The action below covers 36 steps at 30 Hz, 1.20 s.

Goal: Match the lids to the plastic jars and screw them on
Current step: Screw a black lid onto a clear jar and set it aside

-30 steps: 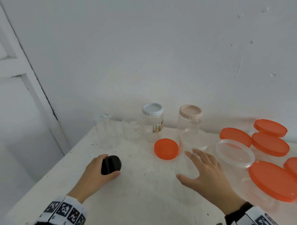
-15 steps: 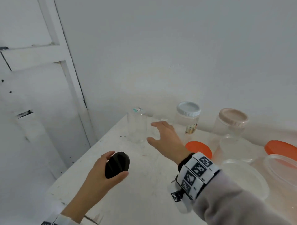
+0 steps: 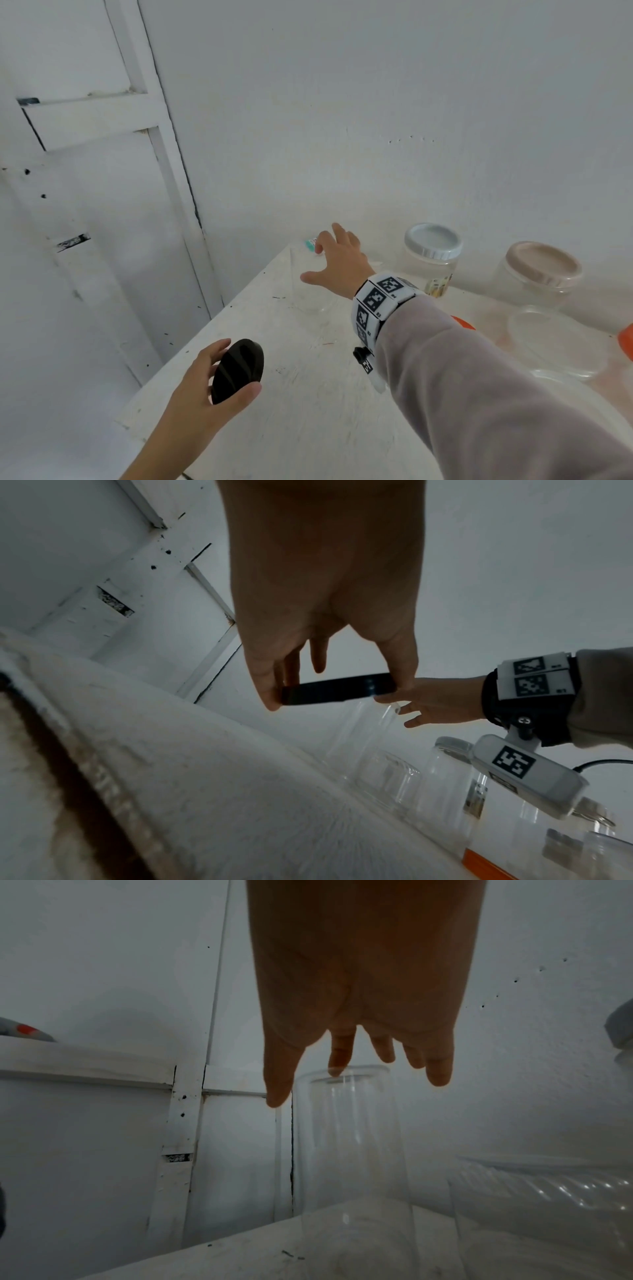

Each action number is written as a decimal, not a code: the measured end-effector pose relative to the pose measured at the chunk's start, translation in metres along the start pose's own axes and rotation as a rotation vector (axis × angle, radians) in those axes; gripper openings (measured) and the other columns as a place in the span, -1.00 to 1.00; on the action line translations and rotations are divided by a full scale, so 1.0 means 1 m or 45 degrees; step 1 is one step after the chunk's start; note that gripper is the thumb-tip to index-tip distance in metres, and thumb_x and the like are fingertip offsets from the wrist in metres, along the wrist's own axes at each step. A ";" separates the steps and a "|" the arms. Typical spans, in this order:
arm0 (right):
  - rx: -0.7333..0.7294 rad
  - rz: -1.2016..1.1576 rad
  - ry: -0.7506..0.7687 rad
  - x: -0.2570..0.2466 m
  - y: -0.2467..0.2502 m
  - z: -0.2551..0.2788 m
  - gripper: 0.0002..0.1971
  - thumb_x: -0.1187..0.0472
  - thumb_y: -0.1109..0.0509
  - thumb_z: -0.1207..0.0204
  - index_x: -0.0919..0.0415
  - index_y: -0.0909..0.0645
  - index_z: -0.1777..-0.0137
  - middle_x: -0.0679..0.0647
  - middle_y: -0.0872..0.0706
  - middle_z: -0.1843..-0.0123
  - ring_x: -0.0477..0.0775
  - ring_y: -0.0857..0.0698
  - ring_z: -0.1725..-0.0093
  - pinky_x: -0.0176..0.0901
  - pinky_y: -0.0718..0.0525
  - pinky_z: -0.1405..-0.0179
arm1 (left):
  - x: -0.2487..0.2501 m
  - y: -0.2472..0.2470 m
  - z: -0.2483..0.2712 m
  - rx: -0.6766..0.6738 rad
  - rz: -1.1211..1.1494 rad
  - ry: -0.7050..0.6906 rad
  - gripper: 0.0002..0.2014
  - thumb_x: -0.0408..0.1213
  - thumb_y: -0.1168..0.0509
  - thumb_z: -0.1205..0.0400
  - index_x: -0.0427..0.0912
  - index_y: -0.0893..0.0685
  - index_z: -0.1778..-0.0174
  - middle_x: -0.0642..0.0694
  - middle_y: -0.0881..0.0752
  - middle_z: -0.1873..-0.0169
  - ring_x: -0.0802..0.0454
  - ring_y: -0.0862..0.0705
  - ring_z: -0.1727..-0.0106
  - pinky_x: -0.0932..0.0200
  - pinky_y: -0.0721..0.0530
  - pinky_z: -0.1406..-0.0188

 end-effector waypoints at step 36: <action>-0.223 -2.000 -0.733 0.063 -0.028 0.196 -0.47 -0.01 -0.64 -0.24 0.30 -0.50 -0.01 0.22 -0.61 0.29 0.16 -0.48 0.26 -0.12 -0.70 0.31 | 0.101 -0.011 0.044 0.152 0.038 -0.184 -0.19 0.31 -0.29 -0.26 0.18 -0.32 -0.46 0.10 -0.65 -0.22 0.29 -0.65 -0.10 0.24 -0.61 0.06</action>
Point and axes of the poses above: each hand's wrist, its own z-axis away from the middle knuckle, its own y-axis out of the back of the hand, x = y × z, the point moved 7 cm from there along -z, towards the middle knuckle
